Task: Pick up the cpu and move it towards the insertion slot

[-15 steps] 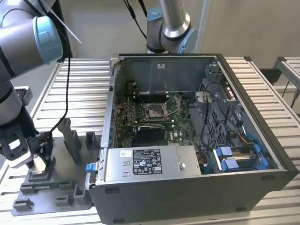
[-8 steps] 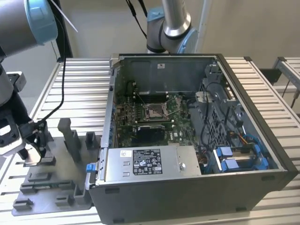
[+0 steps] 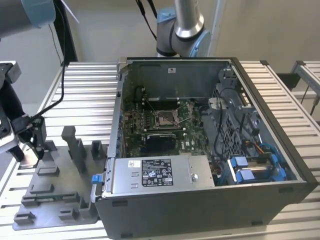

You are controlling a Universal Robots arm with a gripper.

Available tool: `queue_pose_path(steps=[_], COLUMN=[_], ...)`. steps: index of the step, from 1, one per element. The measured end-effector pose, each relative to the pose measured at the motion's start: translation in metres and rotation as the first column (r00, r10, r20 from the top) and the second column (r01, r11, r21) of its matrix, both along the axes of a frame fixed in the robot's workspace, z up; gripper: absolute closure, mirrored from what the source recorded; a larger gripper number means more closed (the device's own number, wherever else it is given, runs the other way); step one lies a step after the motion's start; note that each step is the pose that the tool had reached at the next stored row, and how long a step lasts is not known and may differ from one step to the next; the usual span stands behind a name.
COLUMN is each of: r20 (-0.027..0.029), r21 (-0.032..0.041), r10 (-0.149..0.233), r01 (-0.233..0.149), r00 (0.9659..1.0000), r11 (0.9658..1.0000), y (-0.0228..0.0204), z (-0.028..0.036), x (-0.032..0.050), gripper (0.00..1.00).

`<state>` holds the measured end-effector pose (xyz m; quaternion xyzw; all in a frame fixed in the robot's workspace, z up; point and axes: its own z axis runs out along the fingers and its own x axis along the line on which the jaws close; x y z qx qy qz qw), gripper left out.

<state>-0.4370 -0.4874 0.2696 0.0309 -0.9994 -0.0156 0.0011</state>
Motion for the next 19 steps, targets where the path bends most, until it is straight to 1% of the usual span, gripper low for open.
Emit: queue_pose_path(steps=[19], r20=[-0.0001], r21=[-0.0001], r10=[0.0], r01=[0.0], r00=[1.0], r11=[1.0], y=[0.0], z=[0.0867], x=[-0.0001], gripper=[1.0])
